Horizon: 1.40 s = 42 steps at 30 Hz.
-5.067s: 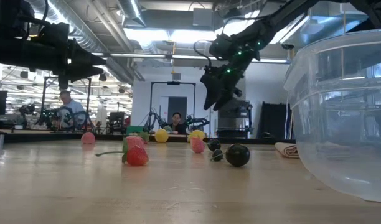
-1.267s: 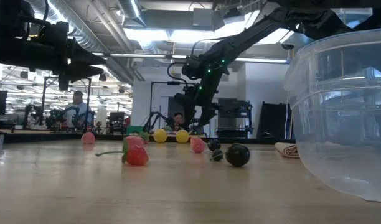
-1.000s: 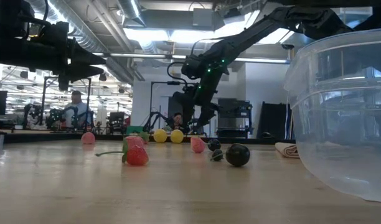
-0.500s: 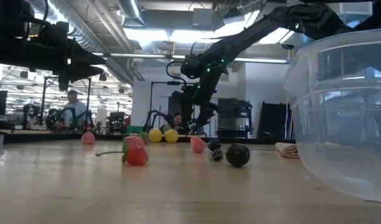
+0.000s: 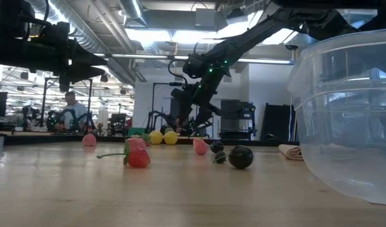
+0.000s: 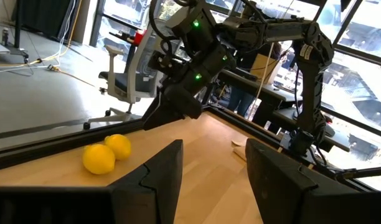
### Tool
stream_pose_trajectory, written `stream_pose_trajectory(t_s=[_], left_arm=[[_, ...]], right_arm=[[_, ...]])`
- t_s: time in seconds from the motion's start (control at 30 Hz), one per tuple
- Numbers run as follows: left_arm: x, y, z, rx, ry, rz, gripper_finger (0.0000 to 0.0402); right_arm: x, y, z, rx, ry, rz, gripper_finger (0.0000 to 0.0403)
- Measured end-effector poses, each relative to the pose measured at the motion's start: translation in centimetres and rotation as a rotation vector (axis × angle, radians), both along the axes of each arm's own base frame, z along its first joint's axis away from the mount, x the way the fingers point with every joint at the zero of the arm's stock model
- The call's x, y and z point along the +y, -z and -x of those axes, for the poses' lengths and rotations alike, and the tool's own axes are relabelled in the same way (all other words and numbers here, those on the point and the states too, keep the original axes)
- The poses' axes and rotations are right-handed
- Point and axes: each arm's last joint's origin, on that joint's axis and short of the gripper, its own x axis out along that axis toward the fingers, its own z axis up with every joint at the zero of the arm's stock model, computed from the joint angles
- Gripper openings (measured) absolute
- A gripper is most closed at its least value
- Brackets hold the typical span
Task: Pick and placing Produce into tupperware
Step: Put the cherry into the transparent container
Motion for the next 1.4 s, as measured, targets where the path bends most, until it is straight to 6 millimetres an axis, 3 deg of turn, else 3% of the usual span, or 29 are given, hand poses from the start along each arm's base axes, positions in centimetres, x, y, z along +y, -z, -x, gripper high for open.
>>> stream_pose_trajectory(t_s=[0.5, 0.9, 1.23, 1.4], left_arm=[[0.0, 0.0, 0.0, 0.0, 0.0, 0.0, 0.0165], [0.0, 0.0, 0.0, -0.001, 0.0, -0.001, 0.0165], [0.0, 0.0, 0.0, 0.003, 0.0, -0.007, 0.0165], [0.0, 0.0, 0.0, 0.003, -0.008, -0.007, 0.0165]], right_arm=[[0.2, -0.2, -0.1, -0.017, -0.093, -0.039, 0.0387], [1.7, -3.7, 0.9, 0.167, -0.212, -0.094, 0.0391], [4.3, -3.7, 2.0, 0.361, -0.349, -0.178, 0.0391], [4.8, -6.4, 2.8, 0.328, -0.346, -0.138, 0.0391]])
